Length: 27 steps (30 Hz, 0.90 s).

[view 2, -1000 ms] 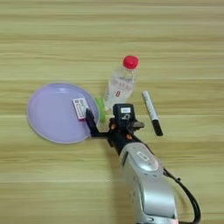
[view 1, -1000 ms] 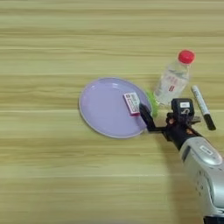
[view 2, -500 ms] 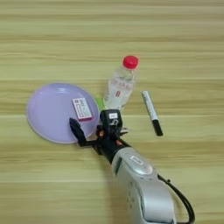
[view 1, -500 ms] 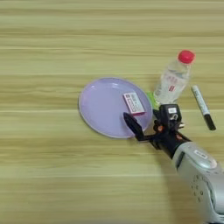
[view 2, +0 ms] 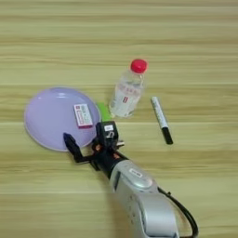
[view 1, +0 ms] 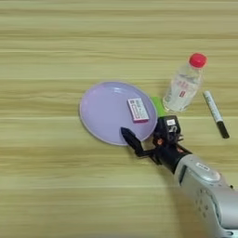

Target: Move the objects on the table

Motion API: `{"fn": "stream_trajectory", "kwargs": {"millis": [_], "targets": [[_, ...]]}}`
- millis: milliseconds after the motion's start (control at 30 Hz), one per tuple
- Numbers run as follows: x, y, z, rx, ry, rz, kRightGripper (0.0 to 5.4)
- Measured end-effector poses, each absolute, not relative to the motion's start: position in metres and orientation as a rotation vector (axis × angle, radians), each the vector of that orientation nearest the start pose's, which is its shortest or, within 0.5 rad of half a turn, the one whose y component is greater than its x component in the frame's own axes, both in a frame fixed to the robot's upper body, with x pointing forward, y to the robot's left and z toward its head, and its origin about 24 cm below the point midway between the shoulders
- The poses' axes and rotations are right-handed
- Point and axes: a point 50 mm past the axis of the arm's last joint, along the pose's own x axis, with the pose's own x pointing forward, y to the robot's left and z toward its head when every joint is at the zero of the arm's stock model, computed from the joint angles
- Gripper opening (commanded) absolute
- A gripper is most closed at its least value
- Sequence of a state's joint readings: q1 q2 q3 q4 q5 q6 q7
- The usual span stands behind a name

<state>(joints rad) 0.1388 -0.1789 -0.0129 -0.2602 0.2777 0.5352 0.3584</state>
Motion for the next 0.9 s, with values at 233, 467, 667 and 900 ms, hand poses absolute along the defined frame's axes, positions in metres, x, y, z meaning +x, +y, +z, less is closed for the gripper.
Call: {"fn": "stream_trajectory", "kwargs": {"millis": [233, 467, 667, 900], "targets": [[0.223, -0.154, 0.026, 0.143, 0.384, 0.412, 5.38], [0.228, -0.143, 0.025, 0.136, 0.38, 0.453, 5.38], [0.23, -0.133, 0.025, 0.13, 0.379, 0.499, 5.38], [0.232, -0.13, 0.025, 0.125, 0.379, 0.512, 5.38]]}}
